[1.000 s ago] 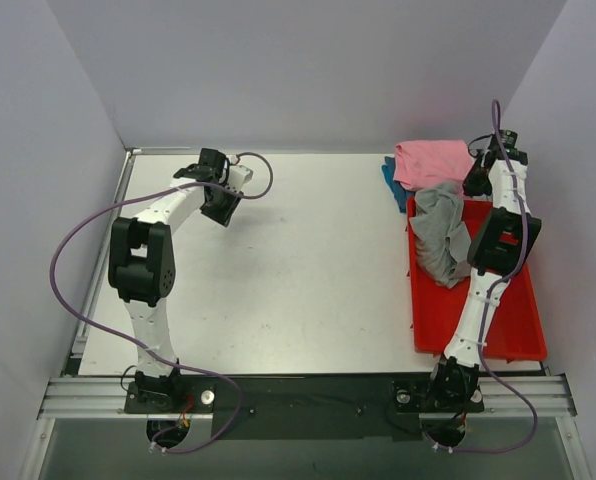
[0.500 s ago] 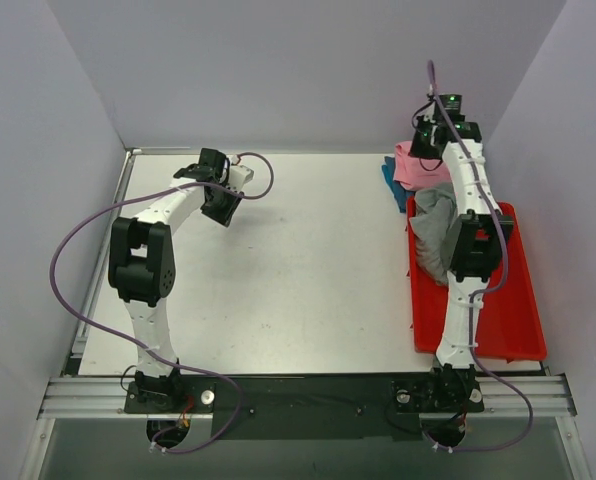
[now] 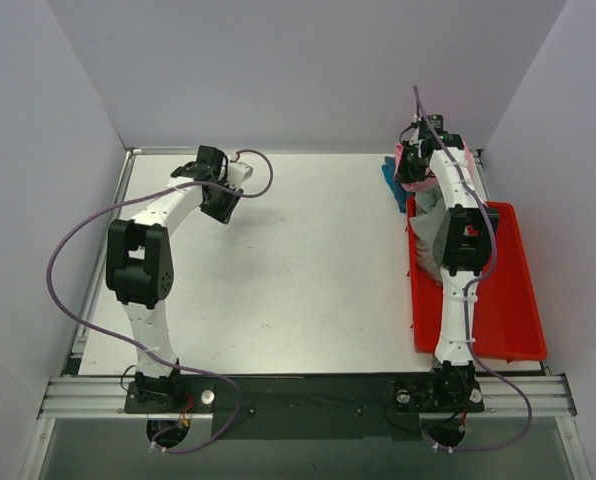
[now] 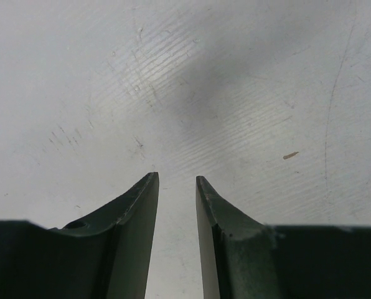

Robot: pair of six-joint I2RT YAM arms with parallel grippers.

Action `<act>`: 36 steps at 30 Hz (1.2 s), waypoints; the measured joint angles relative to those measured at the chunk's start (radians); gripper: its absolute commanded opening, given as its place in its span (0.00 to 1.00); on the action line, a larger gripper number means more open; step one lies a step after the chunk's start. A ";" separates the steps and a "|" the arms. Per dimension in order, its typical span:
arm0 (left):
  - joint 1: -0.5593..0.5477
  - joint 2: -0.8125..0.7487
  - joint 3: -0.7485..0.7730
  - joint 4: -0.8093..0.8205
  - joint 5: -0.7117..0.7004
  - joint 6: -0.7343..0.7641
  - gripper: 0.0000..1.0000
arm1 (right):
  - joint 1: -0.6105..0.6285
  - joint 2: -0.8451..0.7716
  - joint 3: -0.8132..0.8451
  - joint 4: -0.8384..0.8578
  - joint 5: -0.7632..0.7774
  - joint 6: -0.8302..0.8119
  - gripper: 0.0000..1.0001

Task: Fold and stack the t-shirts
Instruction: Put the neatly folded tshirt into the corner of the board with the right arm

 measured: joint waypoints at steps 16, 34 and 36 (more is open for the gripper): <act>0.002 -0.380 -0.174 0.032 0.080 -0.045 0.61 | 0.198 -1.120 -1.266 0.617 -0.214 -0.078 1.00; -0.020 -0.689 -0.836 0.332 -0.072 -0.401 0.61 | 0.203 -1.500 -1.974 1.014 -0.064 -0.077 1.00; -0.022 -0.699 -0.851 0.353 -0.107 -0.417 0.61 | 0.203 -1.507 -1.979 1.017 -0.054 -0.077 1.00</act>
